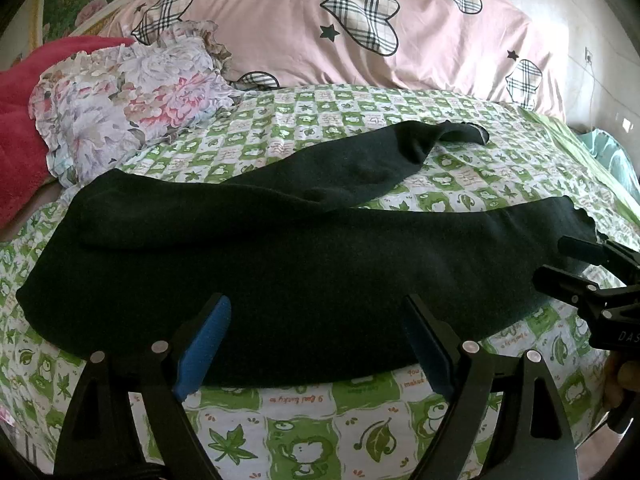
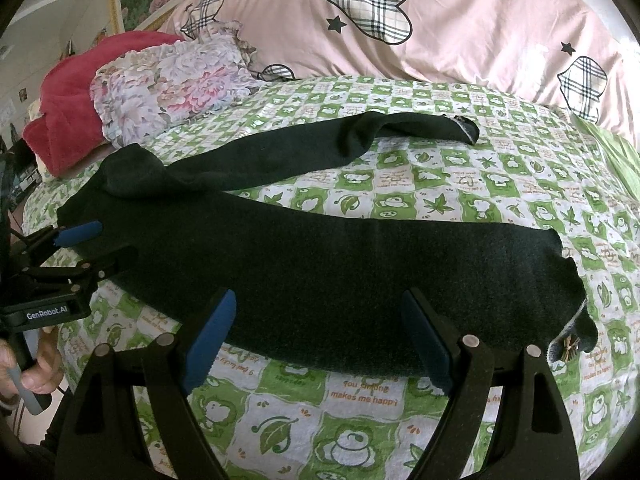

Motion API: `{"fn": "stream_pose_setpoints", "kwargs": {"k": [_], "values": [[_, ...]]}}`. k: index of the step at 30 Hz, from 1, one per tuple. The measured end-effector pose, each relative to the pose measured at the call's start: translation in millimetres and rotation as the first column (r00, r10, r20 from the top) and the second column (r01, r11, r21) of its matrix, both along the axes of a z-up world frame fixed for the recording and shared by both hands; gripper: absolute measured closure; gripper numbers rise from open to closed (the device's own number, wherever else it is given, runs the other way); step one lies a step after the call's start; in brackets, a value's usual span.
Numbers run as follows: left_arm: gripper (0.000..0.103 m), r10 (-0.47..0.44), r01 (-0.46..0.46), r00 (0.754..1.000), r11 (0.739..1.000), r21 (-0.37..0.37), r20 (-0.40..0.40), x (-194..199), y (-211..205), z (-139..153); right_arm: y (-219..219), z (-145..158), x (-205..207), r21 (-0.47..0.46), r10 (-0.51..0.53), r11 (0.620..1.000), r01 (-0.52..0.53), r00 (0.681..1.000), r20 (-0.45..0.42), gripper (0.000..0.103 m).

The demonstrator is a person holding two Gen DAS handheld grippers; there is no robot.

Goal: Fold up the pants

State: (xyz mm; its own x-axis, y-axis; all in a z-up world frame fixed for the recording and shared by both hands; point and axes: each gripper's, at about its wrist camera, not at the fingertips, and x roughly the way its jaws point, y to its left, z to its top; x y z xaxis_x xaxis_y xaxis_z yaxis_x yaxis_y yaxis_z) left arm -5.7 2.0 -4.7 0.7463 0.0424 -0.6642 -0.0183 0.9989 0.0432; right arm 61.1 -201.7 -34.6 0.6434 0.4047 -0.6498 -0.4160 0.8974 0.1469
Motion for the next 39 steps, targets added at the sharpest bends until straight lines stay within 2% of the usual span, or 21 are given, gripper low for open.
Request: {"fn": "stream_pose_setpoints", "kwargs": {"k": [29,39], "values": [[0.016,-0.001,0.001,1.0,1.0,0.0,-0.004,-1.1,1.0,2.0,0.2,1.2,-1.3,0.004,-0.001,1.0,0.001,1.0,0.006,0.018],[0.016,-0.007,0.007,1.0,1.0,0.011,-0.009,2.0,1.4,6.0,-1.4,11.4,-0.3,0.027,-0.003,1.0,0.002,1.0,0.018,0.018]]}}
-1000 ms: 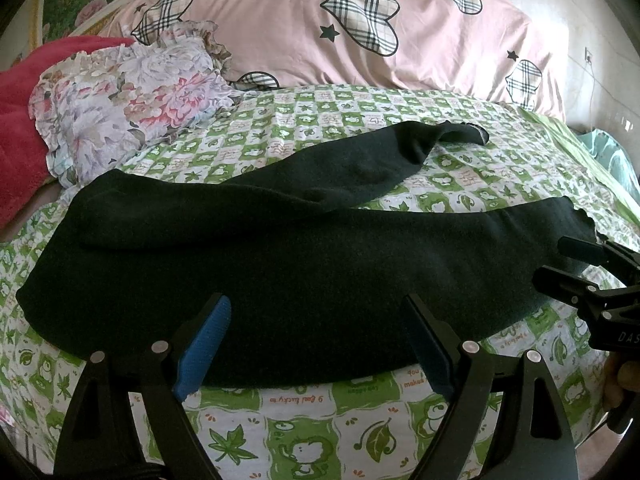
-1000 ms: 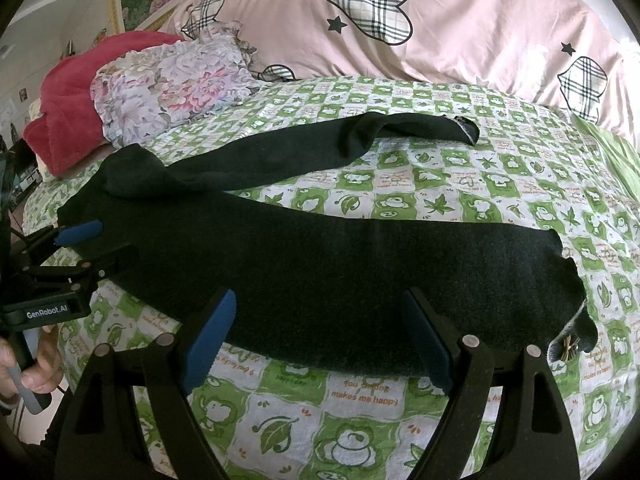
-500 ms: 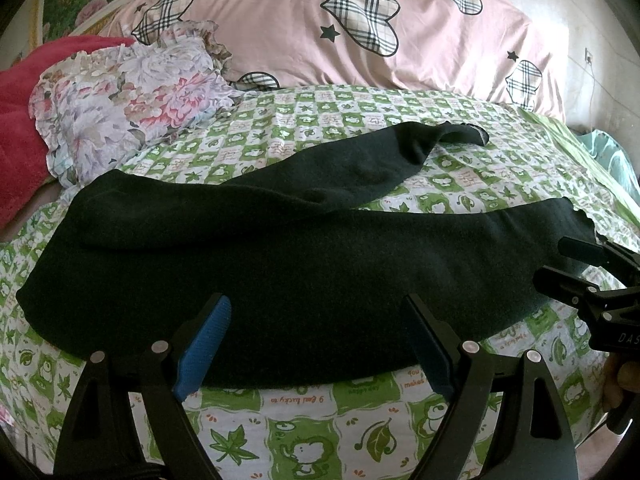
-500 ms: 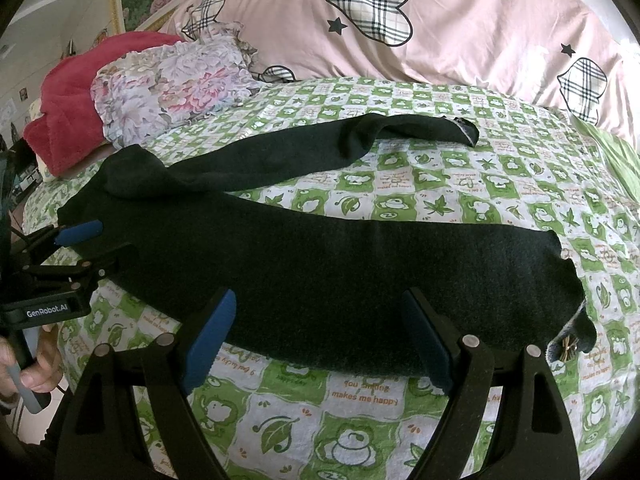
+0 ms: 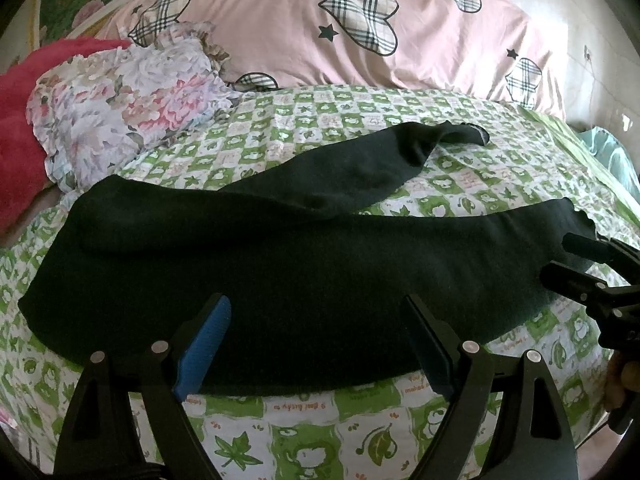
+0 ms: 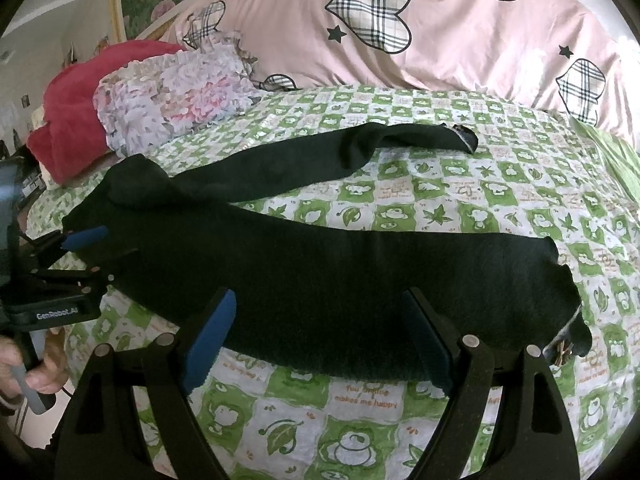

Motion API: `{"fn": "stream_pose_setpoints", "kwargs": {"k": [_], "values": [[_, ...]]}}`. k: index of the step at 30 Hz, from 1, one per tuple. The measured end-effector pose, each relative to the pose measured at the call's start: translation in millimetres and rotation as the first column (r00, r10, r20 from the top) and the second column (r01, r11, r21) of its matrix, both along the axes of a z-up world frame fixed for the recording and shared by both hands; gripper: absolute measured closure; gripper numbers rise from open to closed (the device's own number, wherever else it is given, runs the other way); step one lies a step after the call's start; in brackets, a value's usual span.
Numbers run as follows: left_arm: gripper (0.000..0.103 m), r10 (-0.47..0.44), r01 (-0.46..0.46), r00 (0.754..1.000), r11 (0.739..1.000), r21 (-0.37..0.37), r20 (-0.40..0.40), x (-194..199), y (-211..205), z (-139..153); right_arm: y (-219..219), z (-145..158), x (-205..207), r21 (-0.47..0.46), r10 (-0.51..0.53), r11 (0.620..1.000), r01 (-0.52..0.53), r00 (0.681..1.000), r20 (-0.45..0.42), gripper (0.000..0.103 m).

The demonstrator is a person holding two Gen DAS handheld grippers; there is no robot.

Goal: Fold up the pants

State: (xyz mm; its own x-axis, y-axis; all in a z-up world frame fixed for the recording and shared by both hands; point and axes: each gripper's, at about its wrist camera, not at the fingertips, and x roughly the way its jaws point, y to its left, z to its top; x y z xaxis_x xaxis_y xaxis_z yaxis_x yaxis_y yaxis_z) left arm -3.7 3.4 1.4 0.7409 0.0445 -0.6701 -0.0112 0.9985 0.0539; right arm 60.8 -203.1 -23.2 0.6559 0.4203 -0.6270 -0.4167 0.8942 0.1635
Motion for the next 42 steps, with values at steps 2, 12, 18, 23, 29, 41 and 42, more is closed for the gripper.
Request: {"fn": "stream_pose_setpoints", "kwargs": {"k": [2,12,18,23,29,41,42], "values": [[0.016,-0.006,0.006,1.0,1.0,0.007,0.002,1.6,-1.3,1.7,0.5,-0.3,1.3,0.0,0.001,1.0,-0.001,1.0,0.0,0.018],[0.016,-0.036,0.036,0.999,0.999,0.034,-0.001,18.0,-6.2,6.9,-1.3,6.5,7.6,0.022,-0.007,1.0,0.007,1.0,-0.003,0.018],[0.016,-0.064,0.065,0.998,0.996,0.06,-0.007,42.7,-8.4,14.0,-10.0,14.8,26.9,0.032,-0.031,0.999,0.031,1.0,-0.001,0.018],[0.016,-0.1,0.102,0.994,0.992,0.073,-0.041,74.3,-15.7,16.9,-18.6,21.0,49.9,0.047,-0.056,0.997,0.057,0.998,-0.009,0.018],[0.016,-0.14,0.146,0.988,0.983,0.11,-0.067,112.8,-34.1,15.7,-32.7,30.9,86.5,0.083,-0.109,0.99,0.112,0.993,-0.037,0.018],[0.016,-0.245,0.275,0.945,0.954,0.121,-0.217,180.7,-53.5,-6.7,-52.1,38.1,154.5,0.155,-0.157,0.973,0.173,0.981,-0.11,0.018],[0.016,-0.252,0.286,0.939,0.95,0.125,-0.234,184.7,-53.6,-10.1,-52.5,37.9,158.9,0.16,-0.157,0.972,0.174,0.981,-0.117,0.018]]}}
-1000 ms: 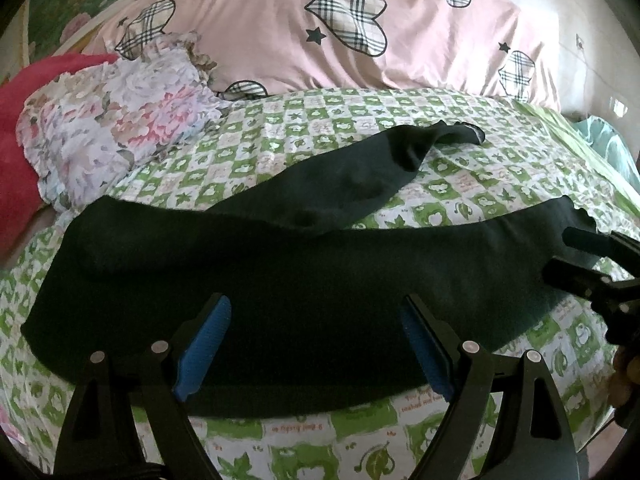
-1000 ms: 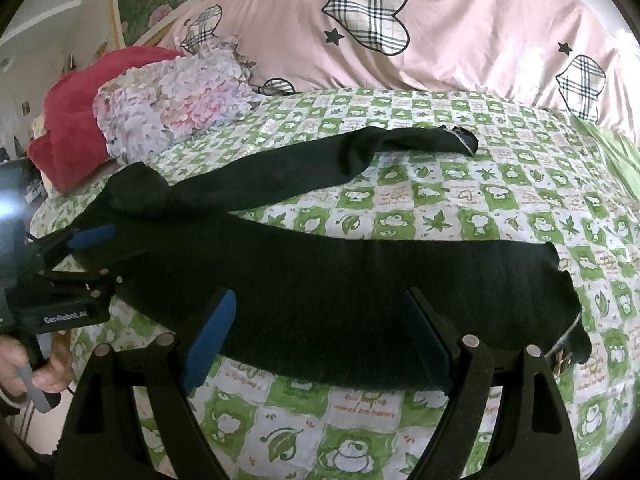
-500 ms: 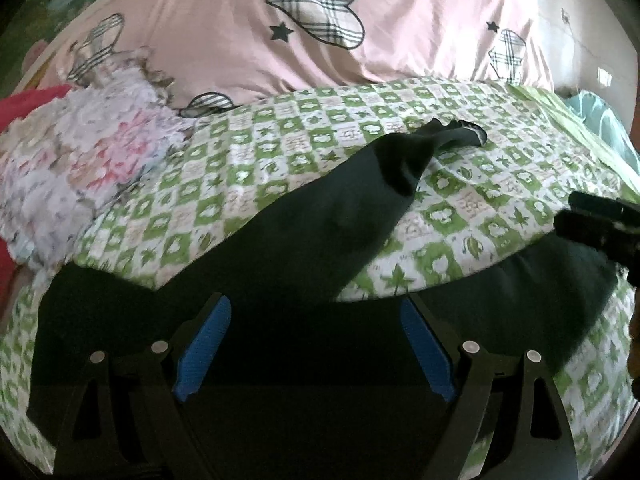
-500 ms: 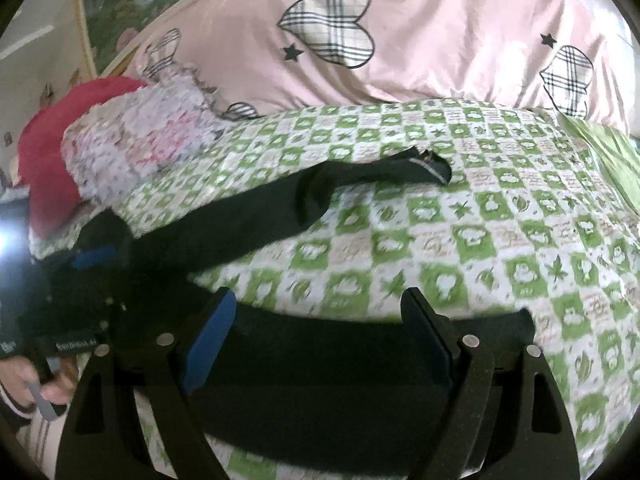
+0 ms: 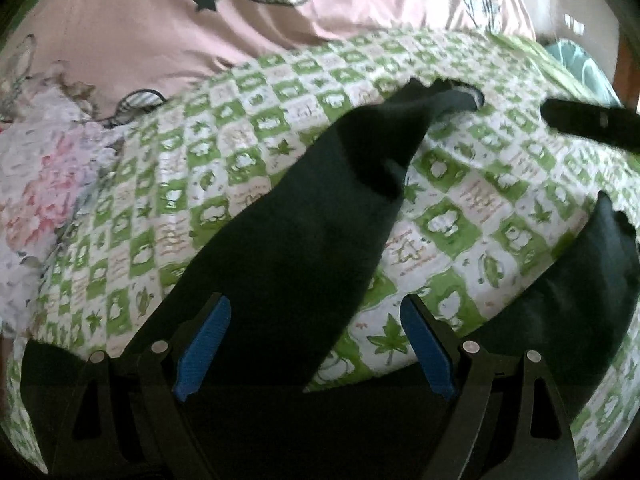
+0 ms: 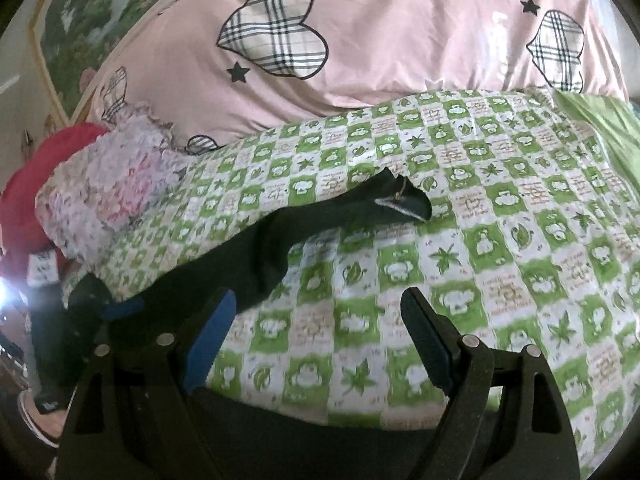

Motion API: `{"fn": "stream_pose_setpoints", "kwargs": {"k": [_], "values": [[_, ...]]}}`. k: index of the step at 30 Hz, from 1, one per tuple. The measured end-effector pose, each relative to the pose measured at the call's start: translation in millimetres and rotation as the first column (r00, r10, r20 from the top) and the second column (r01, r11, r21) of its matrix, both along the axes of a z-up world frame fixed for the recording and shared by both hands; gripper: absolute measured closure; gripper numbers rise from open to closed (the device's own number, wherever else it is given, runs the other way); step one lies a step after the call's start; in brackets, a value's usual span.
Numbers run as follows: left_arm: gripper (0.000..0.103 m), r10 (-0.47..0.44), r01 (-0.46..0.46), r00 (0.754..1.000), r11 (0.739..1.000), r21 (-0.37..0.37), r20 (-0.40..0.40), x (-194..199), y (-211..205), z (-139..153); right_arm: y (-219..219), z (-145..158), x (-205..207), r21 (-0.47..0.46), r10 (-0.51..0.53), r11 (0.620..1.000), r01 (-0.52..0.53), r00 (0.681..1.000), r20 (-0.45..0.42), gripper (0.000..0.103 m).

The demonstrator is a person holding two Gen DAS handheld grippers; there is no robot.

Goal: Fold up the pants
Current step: 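Move the right gripper to the trouser leg cuff and close on it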

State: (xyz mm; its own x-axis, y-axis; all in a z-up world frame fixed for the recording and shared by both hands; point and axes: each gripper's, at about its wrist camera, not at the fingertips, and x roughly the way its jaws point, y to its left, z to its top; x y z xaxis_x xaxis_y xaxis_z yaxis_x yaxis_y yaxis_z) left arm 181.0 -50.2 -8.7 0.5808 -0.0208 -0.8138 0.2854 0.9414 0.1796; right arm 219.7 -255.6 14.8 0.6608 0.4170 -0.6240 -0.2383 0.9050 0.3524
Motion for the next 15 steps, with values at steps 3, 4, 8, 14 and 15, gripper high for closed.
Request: {"fn": "stream_pose_setpoints", "kwargs": {"k": [3,4,8,14,15], "values": [[0.016,-0.052,0.053,0.998,0.998,0.039,-0.035,7.3,-3.6,-9.4,-2.0,-2.8,15.4,0.028,0.001,1.0,0.0,1.0,-0.025,0.018],[0.016,-0.075,0.078,0.996,0.995,0.067,-0.045,8.5,-6.1,-13.4,-2.6,-4.4,20.5,0.039,0.001,0.999,0.0,0.999,-0.036,0.018],[0.016,-0.122,0.131,0.99,0.983,0.131,-0.077,12.1,-7.8,-26.8,-5.8,-12.7,41.3,0.087,-0.004,0.996,0.012,0.996,-0.088,0.018],[0.037,-0.149,0.159,0.983,0.983,0.087,-0.11,16.7,8.0,-26.4,-19.5,-29.6,78.3,0.231,-0.027,0.97,0.073,0.98,-0.195,0.018],[0.045,-0.152,0.162,0.982,0.983,0.084,-0.114,17.2,9.6,-26.2,-21.2,-32.6,84.6,0.257,-0.028,0.963,0.084,0.977,-0.212,0.018]]}}
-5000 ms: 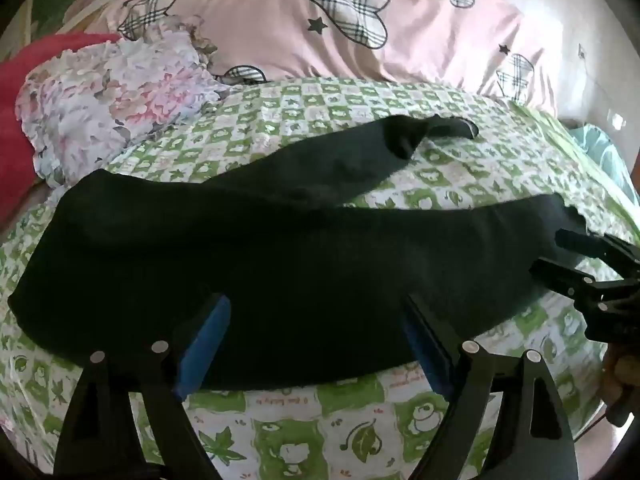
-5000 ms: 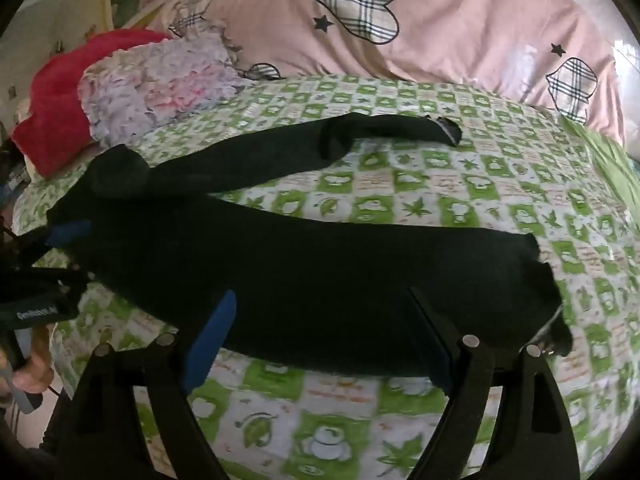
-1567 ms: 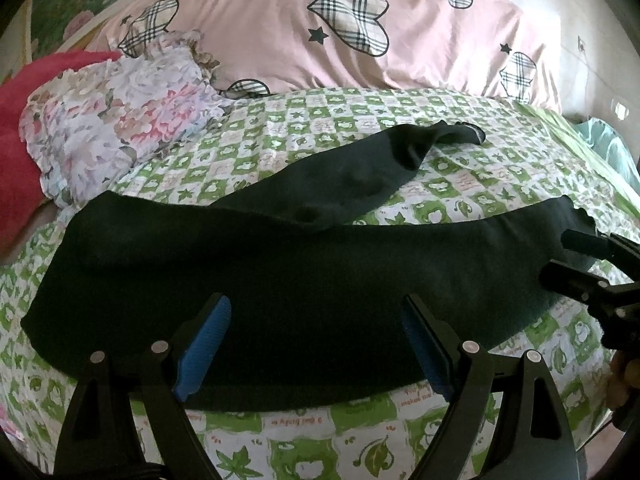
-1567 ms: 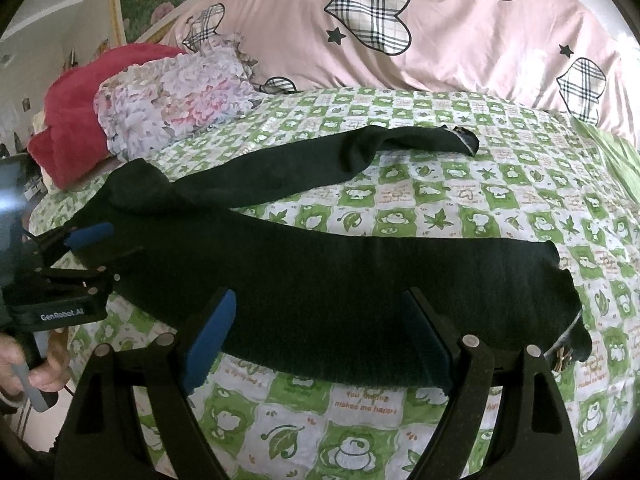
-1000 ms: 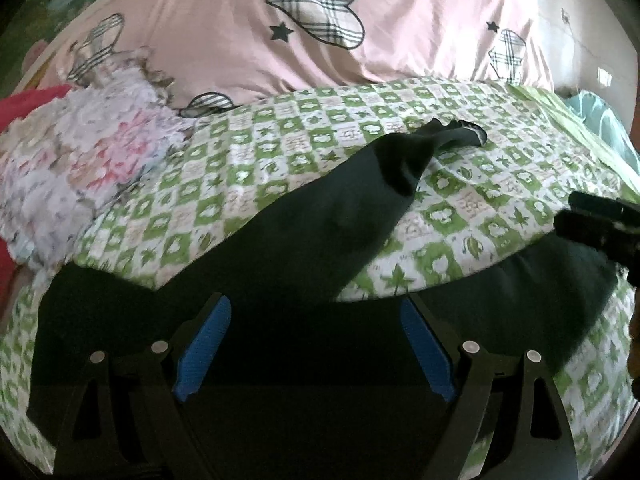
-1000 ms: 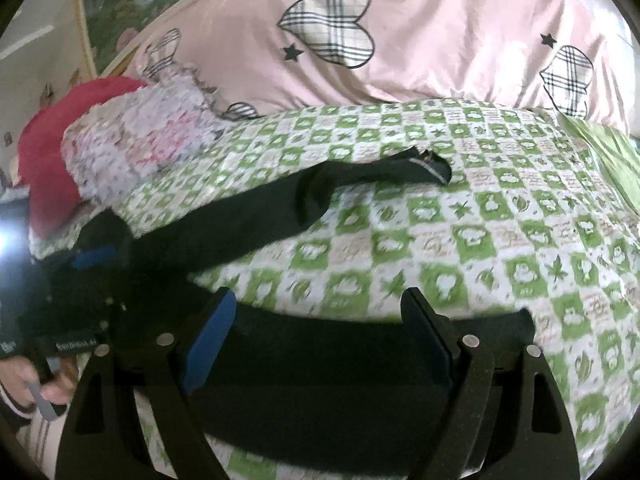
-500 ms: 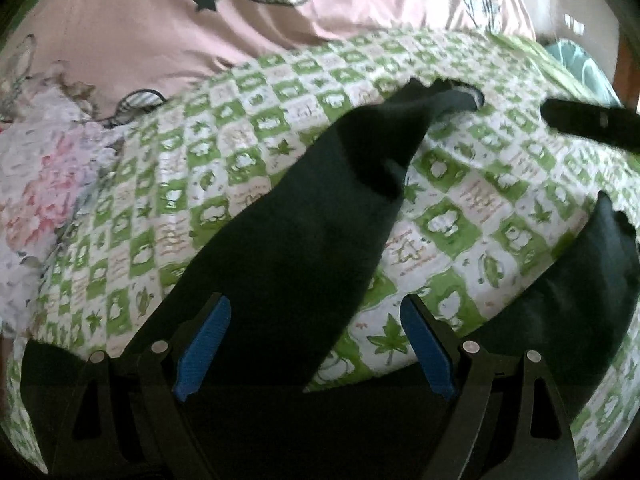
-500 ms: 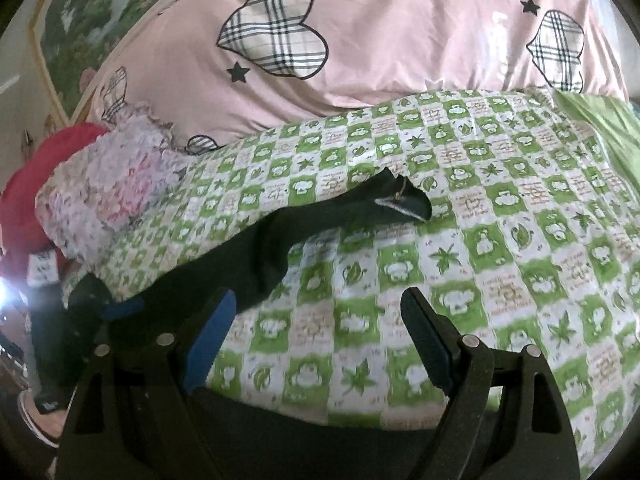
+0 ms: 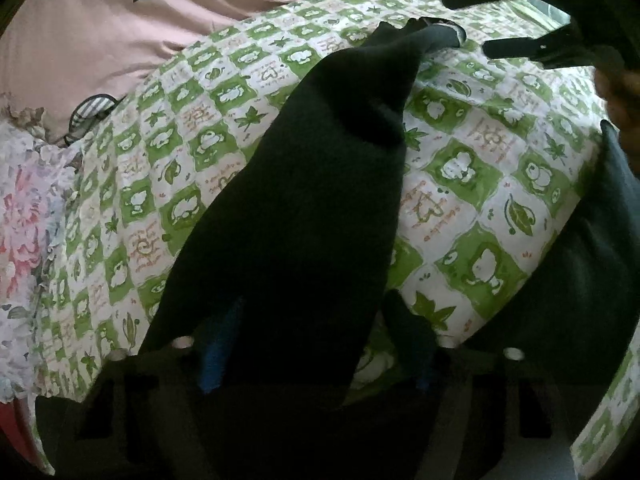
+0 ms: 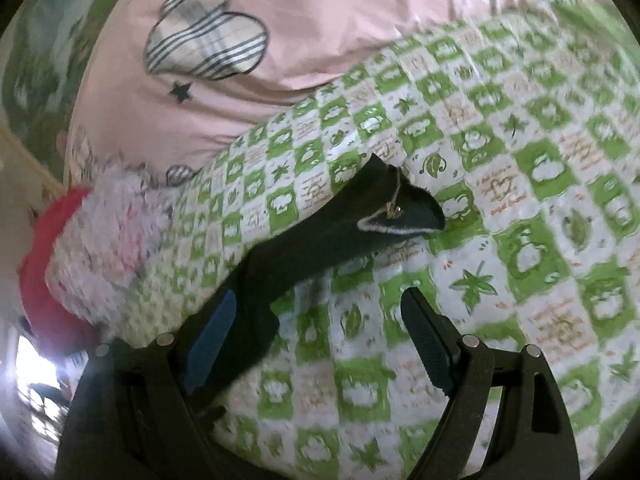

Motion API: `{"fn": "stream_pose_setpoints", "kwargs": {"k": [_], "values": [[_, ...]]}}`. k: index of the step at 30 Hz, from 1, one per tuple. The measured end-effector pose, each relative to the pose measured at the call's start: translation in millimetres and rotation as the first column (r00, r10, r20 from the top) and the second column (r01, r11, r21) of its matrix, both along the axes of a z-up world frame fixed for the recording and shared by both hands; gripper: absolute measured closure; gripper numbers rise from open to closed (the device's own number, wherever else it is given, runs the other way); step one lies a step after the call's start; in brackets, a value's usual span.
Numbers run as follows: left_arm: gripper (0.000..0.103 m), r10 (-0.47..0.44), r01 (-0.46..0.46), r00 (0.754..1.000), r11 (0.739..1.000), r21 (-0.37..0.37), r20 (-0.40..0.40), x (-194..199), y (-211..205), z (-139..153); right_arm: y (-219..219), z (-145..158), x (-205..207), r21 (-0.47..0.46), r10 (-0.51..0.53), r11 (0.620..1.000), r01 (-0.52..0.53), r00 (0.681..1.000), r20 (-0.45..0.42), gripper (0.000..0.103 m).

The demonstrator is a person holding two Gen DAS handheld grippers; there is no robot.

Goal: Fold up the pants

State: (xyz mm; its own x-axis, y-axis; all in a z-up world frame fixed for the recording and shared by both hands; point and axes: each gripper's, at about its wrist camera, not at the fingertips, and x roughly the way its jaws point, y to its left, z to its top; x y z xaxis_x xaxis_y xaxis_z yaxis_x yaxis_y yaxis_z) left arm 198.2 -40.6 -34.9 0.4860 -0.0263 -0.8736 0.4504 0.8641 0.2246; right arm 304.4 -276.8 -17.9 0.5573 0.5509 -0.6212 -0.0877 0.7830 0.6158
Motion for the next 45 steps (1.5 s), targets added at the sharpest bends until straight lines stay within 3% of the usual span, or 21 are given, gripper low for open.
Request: {"fn": "stream_pose_setpoints", "kwargs": {"k": [1,3,4,5,6,8,10,20,25,34,45], "values": [[0.049,-0.004,0.004,1.0,1.0,-0.004,-0.007,0.5,2.2,0.4,-1.1,-2.6,5.4,0.023,-0.005,1.0,0.005,1.0,-0.013,0.018],[0.072,-0.011,0.011,1.0,1.0,-0.007,-0.008,-0.8,3.2,2.2,-4.4,-11.7,19.4,0.077,-0.032,0.996,0.037,0.998,-0.056,0.018],[0.078,-0.012,0.012,1.0,1.0,-0.006,-0.005,-0.7,3.5,3.4,-5.2,-14.0,24.0,0.091,-0.042,0.995,0.048,0.997,-0.069,0.024],[0.091,-0.008,0.008,1.0,1.0,-0.006,0.001,-0.7,5.0,4.7,-6.2,-16.7,29.0,0.107,-0.054,0.992,0.063,0.995,-0.081,0.04],[0.094,-0.002,0.002,1.0,1.0,-0.007,0.004,-0.6,5.9,6.0,-7.8,-19.4,32.9,0.117,-0.071,0.99,0.082,0.993,-0.095,0.05],[0.095,0.006,-0.006,1.0,1.0,-0.03,0.006,-0.7,10.4,10.2,-10.7,-20.6,35.3,0.108,-0.098,0.988,0.111,0.989,-0.112,0.088],[0.096,0.013,-0.012,1.0,0.998,-0.055,0.02,-3.9,14.8,18.2,-12.1,-14.3,30.2,0.104,-0.111,0.987,0.121,0.99,-0.092,0.095],[0.096,0.005,0.012,0.996,0.983,-0.182,0.089,-44.2,30.7,72.1,-23.4,39.6,-31.9,0.105,-0.107,0.989,0.102,0.994,0.034,0.097],[0.096,-0.028,0.048,0.995,0.975,-0.217,0.093,-78.4,30.7,77.7,-40.3,51.6,-79.5,0.095,-0.118,0.989,0.113,0.991,0.056,0.097],[0.096,-0.083,0.095,0.994,0.974,-0.207,0.067,-130.4,19.3,56.7,-62.9,30.2,-159.6,0.047,-0.15,0.988,0.15,0.989,0.006,0.097],[0.096,-0.089,0.099,0.994,0.975,-0.2,0.058,-148.1,17.9,45.2,-70.4,-9.4,-199.8,0.063,-0.222,0.972,0.226,0.973,-0.065,0.097]]}}
